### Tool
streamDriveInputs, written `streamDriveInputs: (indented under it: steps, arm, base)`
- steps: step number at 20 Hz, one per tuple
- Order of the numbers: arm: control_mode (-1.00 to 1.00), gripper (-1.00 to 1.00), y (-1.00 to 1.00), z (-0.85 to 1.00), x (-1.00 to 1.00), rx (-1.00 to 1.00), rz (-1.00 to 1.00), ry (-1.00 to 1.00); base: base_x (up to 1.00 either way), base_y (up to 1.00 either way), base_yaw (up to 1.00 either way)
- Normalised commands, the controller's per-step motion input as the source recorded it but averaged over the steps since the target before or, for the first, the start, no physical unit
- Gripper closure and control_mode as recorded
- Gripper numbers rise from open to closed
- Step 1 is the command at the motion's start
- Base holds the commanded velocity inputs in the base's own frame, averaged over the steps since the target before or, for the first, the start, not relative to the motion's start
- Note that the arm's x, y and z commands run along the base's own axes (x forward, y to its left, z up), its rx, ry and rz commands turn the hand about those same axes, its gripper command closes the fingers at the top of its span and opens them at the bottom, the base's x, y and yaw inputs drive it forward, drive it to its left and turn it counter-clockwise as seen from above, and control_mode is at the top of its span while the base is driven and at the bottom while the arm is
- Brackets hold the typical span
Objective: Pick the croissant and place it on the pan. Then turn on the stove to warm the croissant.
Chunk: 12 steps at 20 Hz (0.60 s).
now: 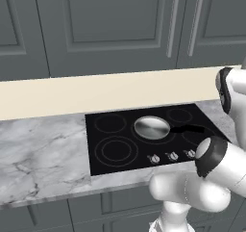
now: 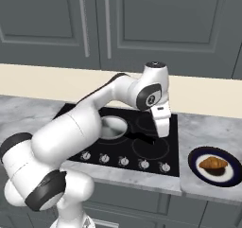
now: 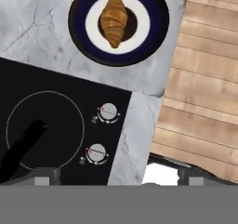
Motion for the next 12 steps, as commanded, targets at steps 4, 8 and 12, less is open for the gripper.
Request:
streamDriveInputs:
  steps: [4,8,12]
  arm:
    - [-1.0,-1.0,-0.49,-0.13,0.11,0.11,-0.1,0.04]
    - [-1.0,-1.0,-0.43,-0.13,0.0,0.12,-0.03,0.0]
    - [-1.0,-1.0,-0.41,-0.21,0.0,0.14,0.0,0.0]
  base:
    - [0.0,0.0,0.0]
    - [0.0,0.0,0.0]
    - [0.0,0.0,0.0]
